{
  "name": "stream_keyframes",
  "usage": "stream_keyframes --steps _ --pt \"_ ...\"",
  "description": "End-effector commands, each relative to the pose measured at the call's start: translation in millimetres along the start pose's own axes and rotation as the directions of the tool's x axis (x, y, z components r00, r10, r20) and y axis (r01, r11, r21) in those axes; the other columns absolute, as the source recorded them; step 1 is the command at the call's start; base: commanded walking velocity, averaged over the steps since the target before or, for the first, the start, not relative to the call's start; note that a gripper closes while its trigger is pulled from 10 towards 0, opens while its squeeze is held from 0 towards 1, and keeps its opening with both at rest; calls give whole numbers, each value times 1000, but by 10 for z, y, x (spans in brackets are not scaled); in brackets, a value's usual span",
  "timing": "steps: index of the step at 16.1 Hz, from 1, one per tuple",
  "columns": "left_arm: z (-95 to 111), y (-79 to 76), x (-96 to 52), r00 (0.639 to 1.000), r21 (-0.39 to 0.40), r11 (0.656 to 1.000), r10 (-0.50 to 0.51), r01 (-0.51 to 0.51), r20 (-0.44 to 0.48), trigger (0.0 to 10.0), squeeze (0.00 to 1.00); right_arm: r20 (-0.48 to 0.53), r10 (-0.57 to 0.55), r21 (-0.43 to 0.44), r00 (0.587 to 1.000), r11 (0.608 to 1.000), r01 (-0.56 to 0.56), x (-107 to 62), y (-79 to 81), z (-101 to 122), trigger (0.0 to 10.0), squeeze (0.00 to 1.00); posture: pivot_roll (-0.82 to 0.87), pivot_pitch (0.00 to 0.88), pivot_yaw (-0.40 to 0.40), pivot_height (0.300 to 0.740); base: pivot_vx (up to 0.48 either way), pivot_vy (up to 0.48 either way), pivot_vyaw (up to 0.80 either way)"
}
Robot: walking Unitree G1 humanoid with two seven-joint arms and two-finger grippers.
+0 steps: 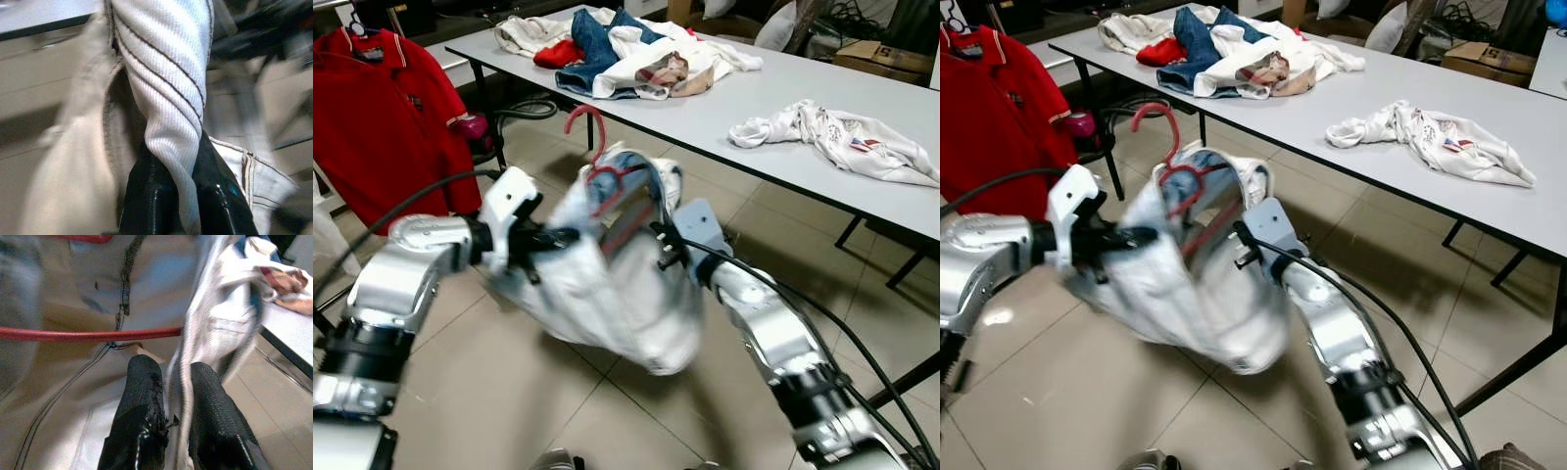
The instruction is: Hang hanger
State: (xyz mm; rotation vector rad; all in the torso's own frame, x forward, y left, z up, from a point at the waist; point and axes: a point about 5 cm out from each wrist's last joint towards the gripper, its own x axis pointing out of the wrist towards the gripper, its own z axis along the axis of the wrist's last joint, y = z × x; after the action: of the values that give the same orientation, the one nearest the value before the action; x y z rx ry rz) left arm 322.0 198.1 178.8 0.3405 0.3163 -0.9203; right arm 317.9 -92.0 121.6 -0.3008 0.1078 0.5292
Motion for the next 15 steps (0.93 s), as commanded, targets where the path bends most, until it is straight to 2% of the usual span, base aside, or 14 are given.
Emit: stream_keyframes --steps 1,3,6,7,8,11,14,15 --pt "143 69 -26 999 120 992 45 -47 19 0 0 62 36 6 997 999 -36 -49 -21 73 10000 1000 -63 0 38 740 0 0 0" --pt "103 147 -54 995 207 973 102 -98 -6 0 0 125 154 -20 980 988 -153 -187 -35 130 10000 1000 -68 0 42 740 0 0 0" --pt "86 207 -61 992 283 951 122 -122 16 0 0 164 307 -58 938 952 -301 -334 -13 193 10000 1000 -73 0 46 740 0 0 0" --pt "85 211 -62 994 313 944 100 -105 33 0 0 182 351 -58 919 936 -346 -392 -67 243 10000 1000 -73 0 46 740 0 0 0" --pt "50 198 -80 999 347 937 45 -52 27 0 0 206 379 -71 902 926 -372 -439 -223 335 10000 1000 -75 0 48 740 0 0 0" --pt "-32 158 -128 999 376 925 -45 49 -20 0 0 198 461 -166 865 886 -433 -476 -477 513 10000 1000 -80 0 50 740 0 0 0" --pt "-99 86 -141 989 421 895 -138 148 -54 0 0 171 544 -260 821 829 -495 -481 -552 659 10000 1000 -72 0 34 740 0 0 0" --pt "-107 54 -139 983 447 876 -172 182 -62 0 0 146 590 -288 794 793 -537 -476 -524 680 10000 1000 -72 0 34 740 0 0 0"
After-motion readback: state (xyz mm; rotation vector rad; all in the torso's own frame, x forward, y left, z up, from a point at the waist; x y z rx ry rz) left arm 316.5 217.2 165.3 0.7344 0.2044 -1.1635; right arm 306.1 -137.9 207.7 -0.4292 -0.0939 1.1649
